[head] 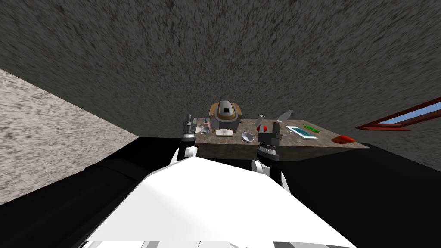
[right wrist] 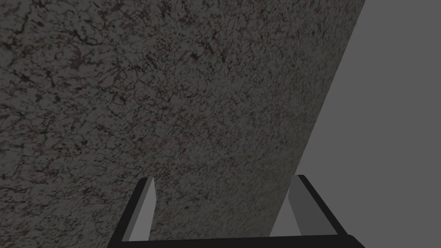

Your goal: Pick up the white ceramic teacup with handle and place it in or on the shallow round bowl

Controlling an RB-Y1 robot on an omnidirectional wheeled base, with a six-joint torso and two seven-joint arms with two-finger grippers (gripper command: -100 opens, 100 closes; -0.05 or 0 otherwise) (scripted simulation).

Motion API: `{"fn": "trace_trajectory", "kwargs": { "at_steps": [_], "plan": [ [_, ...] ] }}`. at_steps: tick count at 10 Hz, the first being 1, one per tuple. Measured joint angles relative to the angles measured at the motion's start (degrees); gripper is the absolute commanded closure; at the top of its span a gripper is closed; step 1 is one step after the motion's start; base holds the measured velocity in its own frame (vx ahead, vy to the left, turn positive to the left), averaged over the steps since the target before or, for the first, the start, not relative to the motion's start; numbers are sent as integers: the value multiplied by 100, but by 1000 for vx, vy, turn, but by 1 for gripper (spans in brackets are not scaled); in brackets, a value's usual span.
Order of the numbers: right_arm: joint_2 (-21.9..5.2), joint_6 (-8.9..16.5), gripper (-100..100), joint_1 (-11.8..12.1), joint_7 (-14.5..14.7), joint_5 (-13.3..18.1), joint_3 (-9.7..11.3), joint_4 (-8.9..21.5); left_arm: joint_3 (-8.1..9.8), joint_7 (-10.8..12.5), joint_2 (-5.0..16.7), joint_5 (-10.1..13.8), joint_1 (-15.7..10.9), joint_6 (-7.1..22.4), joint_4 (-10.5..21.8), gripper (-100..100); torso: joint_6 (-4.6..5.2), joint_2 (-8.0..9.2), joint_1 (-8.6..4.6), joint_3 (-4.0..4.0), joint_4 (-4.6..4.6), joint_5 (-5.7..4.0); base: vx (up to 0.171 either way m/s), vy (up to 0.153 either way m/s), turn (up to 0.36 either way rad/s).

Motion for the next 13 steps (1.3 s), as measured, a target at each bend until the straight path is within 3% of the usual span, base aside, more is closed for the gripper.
{"fn": "trace_trajectory", "kwargs": {
  "at_steps": [7,13],
  "plan": [
    [-1,0,0,-1,0,0,-1,0,123,344,920,249,101,917,-17,-100,0,25,39,15,6,9,-59,75,-51],
    [-1,0,0,0,0,0,-1,0,277,713,1478,502,223,1756,-62,-100,0,17,28,10,4,7,-50,74,-48]
  ]
}}
